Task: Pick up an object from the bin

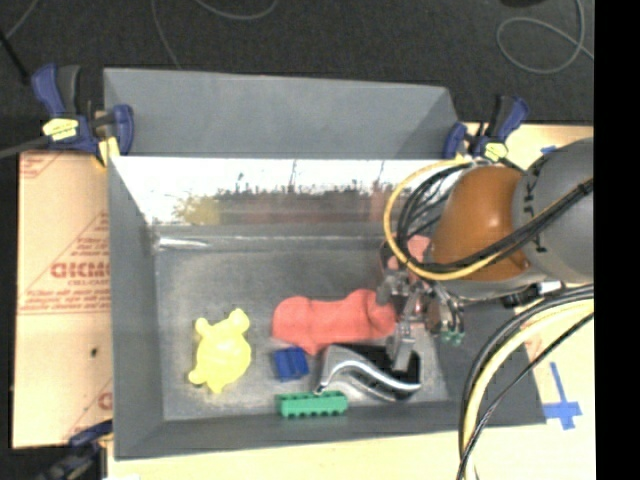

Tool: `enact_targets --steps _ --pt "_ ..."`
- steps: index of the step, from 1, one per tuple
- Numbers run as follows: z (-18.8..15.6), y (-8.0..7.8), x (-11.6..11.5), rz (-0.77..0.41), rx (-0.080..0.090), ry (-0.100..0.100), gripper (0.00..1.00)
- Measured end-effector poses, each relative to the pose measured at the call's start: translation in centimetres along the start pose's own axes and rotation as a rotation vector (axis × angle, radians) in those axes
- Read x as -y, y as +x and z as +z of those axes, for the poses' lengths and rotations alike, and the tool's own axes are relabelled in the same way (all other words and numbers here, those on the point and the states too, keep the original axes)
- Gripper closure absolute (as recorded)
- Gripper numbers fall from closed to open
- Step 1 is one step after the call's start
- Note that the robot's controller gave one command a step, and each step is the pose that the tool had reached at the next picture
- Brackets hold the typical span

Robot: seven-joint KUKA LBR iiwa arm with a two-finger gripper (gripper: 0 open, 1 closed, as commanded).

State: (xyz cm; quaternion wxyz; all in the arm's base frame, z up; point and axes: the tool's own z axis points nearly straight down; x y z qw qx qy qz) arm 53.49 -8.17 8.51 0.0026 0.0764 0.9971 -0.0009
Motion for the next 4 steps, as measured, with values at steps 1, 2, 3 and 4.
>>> enact_targets --steps 1,2,3,4 --pt "0.2 -1.4 -3.8 0.027 0.021 0.002 0.0" --pt "1.0 -4.8 -5.3 -0.015 0.004 0.001 1.0" --pt "1.0 -4.9 -5.3 -0.016 0.004 0.001 1.0" --pt "-12.4 -5.7 -5.6 -0.001 0.009 0.001 1.0"
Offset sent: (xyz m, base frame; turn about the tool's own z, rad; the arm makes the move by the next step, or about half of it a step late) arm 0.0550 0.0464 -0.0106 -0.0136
